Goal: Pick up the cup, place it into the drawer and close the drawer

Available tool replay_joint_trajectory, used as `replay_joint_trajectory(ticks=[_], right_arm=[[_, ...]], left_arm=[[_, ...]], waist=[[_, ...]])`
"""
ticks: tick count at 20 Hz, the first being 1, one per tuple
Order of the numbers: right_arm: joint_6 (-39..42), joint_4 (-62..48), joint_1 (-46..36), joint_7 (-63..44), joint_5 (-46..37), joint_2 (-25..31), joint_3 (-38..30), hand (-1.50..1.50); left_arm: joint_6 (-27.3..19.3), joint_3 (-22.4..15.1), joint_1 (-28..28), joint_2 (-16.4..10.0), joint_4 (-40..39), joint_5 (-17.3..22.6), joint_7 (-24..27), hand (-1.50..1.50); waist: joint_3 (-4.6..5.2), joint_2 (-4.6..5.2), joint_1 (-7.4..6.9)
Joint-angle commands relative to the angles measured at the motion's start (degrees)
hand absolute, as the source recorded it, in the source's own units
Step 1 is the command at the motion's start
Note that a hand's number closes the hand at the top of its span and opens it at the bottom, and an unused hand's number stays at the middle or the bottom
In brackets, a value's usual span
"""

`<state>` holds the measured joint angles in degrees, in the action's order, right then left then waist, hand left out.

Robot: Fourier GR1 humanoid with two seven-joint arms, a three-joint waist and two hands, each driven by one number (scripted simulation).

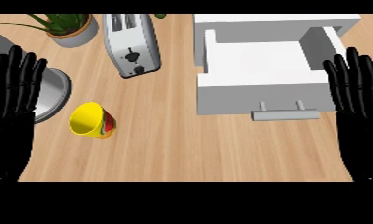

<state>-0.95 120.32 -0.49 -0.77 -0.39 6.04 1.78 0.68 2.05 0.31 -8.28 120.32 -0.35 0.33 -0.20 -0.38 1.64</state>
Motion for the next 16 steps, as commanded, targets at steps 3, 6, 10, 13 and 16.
replay_joint_trajectory(ticks=[3,6,10,13,16], right_arm=[[-1.09,-3.07,-2.11,2.05,-1.06,-0.99,-1.76,-1.50],[-0.83,0.69,-0.91,-0.12,1.64,-0.45,-3.72,-1.50],[2.66,0.12,0.05,-3.41,-1.53,3.13,-1.00,-1.50],[3.01,1.07,-0.86,-5.18,0.22,3.32,-2.81,-1.50],[3.28,-3.91,-5.79,-5.20,-0.34,3.38,-3.77,-1.50]], left_arm=[[6.55,0.95,-2.39,-0.85,-0.26,6.34,3.01,-1.50],[10.23,-1.23,-6.52,-0.62,4.77,11.95,0.15,-1.50],[7.17,-0.25,-5.10,2.72,-1.17,18.98,-6.90,-1.50],[11.82,1.38,-7.71,2.71,-7.42,20.81,-0.95,-1.50],[13.72,5.94,-8.95,0.87,-7.02,24.87,-2.13,-1.50]], waist=[[0.21,0.35,-1.80],[0.21,0.27,-1.85],[0.21,0.33,-1.57],[0.23,0.35,-1.55],[0.22,0.37,-1.88]])
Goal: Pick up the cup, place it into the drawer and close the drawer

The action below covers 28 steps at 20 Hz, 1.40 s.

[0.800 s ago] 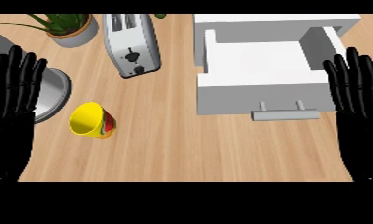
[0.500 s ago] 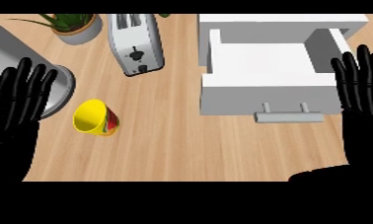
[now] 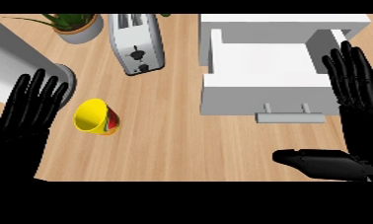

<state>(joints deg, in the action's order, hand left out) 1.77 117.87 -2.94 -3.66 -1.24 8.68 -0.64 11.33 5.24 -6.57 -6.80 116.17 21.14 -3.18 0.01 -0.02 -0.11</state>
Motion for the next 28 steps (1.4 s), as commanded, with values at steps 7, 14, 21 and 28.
replay_joint_trajectory(ticks=[7,14,21,28], right_arm=[[2.36,-4.19,1.78,5.36,-0.10,-1.05,-0.38,-1.50],[3.12,-3.24,0.13,3.64,0.59,0.11,-2.75,-1.50],[4.18,-2.95,1.95,5.11,0.59,-0.62,-3.31,-1.50],[6.43,-2.40,-0.38,1.61,1.81,1.07,-4.31,-1.50]], left_arm=[[1.36,8.02,1.69,-2.82,-11.20,0.23,2.40,-1.50],[1.27,8.86,3.38,-1.18,-28.56,-8.85,15.67,-1.50],[0.52,9.68,4.98,-1.94,-40.75,-13.43,22.46,-1.50],[3.73,12.58,11.54,-5.33,-62.41,-15.08,36.16,-1.50]], waist=[[-0.02,0.03,0.13],[0.01,0.07,0.26],[0.00,0.02,0.23],[0.02,0.06,0.35]])
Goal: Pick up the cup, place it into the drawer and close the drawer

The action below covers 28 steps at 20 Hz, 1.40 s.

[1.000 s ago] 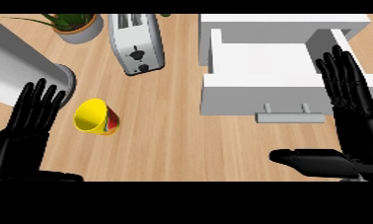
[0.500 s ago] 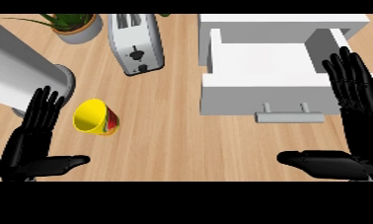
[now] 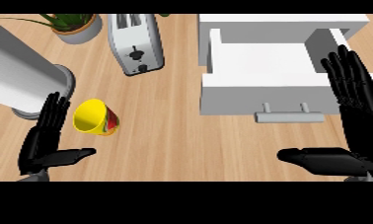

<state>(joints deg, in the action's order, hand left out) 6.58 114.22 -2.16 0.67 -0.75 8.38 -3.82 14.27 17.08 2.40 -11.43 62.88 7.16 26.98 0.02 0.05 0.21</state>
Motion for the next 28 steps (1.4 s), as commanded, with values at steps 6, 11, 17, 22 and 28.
replay_joint_trajectory(ticks=[6,11,17,22,28], right_arm=[[-0.68,1.05,-1.46,-1.56,-2.37,-0.87,0.44,-1.50],[3.01,2.23,0.08,-1.90,3.23,0.70,-2.43,-1.50],[1.51,1.38,-2.72,-3.83,0.39,-0.74,0.29,-1.50],[3.08,0.10,0.23,0.30,1.65,-0.35,-1.30,-1.50],[2.62,-3.09,-0.86,2.44,0.32,-1.23,-0.84,-1.50]], left_arm=[[2.06,2.70,9.72,-4.54,-26.46,-2.57,17.25,-1.50],[2.43,3.56,15.57,-5.55,-40.94,-4.23,26.94,-1.50],[4.73,3.51,19.83,-8.36,-49.05,-5.06,29.65,-1.50],[2.42,3.27,20.21,-6.47,-51.40,-6.11,34.02,-1.50],[3.27,2.82,20.17,-5.45,-51.87,-6.45,35.60,-1.50]], waist=[[0.02,0.01,0.11],[0.08,0.12,0.65],[0.15,0.24,0.85],[0.20,0.41,1.31],[0.20,0.51,1.05]])
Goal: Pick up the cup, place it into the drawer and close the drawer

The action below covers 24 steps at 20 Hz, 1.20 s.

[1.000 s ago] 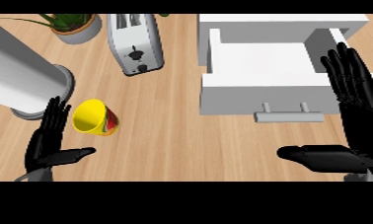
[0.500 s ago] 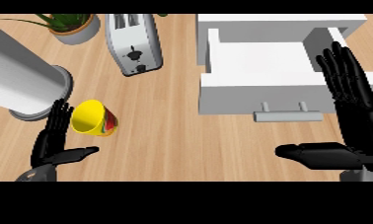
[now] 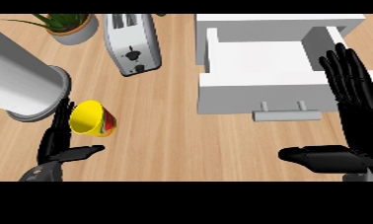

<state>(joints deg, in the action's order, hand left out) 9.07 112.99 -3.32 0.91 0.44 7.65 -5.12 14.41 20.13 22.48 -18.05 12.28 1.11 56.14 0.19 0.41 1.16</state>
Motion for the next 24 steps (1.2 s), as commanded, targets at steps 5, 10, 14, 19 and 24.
replay_joint_trajectory(ticks=[5,10,14,19,24], right_arm=[[-0.66,2.91,0.66,-2.90,-1.14,-1.35,2.53,-1.50],[0.82,-0.68,-2.07,-1.59,0.93,1.33,-1.50,-1.50],[1.12,-5.04,-1.65,2.86,0.62,0.05,-0.97,-1.50],[1.02,-2.97,-1.98,0.76,0.94,0.00,-0.51,-1.50],[-0.66,-3.45,-1.32,1.16,-1.68,-1.02,0.43,-1.50]], left_arm=[[7.34,0.91,2.51,-0.66,-1.19,1.09,4.25,-1.50],[10.28,-0.37,2.53,1.81,-0.40,0.67,4.58,-1.50],[12.00,0.22,4.78,2.94,0.82,1.96,3.48,-1.50],[18.08,-0.51,3.54,3.19,1.22,2.37,3.28,1.50],[22.28,0.07,4.43,3.83,2.17,4.29,1.73,1.50]], waist=[[0.07,0.07,0.41],[0.02,0.05,0.03],[-0.03,0.10,-0.16],[0.06,0.13,0.15],[0.08,0.19,0.12]])
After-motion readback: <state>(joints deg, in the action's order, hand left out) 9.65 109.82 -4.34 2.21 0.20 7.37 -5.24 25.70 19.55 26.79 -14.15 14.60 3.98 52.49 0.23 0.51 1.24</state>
